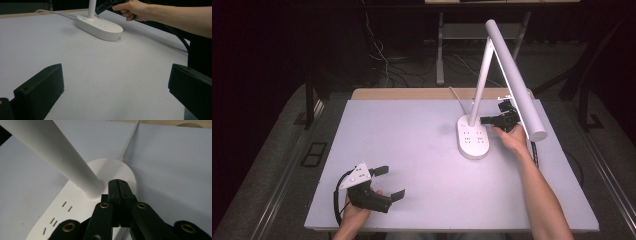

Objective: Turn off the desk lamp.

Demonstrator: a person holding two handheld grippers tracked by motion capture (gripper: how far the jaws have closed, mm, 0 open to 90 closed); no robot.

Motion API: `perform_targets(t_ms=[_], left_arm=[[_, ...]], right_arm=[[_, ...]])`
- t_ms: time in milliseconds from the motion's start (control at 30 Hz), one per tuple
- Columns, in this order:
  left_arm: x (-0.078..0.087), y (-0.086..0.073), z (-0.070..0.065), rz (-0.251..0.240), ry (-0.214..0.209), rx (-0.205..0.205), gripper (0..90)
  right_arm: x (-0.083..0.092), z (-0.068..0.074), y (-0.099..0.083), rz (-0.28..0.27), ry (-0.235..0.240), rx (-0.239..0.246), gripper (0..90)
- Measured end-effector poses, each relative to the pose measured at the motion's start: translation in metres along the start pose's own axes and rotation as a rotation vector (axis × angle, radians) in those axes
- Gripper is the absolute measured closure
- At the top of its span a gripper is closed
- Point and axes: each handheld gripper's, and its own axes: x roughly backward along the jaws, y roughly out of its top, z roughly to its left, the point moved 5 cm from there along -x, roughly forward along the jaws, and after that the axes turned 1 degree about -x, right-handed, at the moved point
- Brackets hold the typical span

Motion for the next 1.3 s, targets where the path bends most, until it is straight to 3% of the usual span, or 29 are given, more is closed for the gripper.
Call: perform_targets(t_ms=[400,833,1167,1300], left_arm=[[-0.0002,-0.0005,-0.0003,0.01,-0.002,-0.008,0.0],[0.0003,-0.0004,-0.0018,0.007,-0.005,-0.007,0.0],[0.0002,-0.0005,-0.0015,0.009,-0.007,-0.005,0.0],[0.0003,-0.0006,-0.0012,0.01,-0.006,-0.005,0.0]], right_arm=[[-0.0104,0.004,-0.0002,-0.003,0.015,0.008,90.0],[-0.0095,0.0064,-0.0017,0.014,0.001,0.002,90.0],[-0.0087,0.0033,-0.0024,0.006,0.044,-0.015,90.0],[-0.0094,0.0054,-0.0019,0.011,0.031,0.002,90.0]])
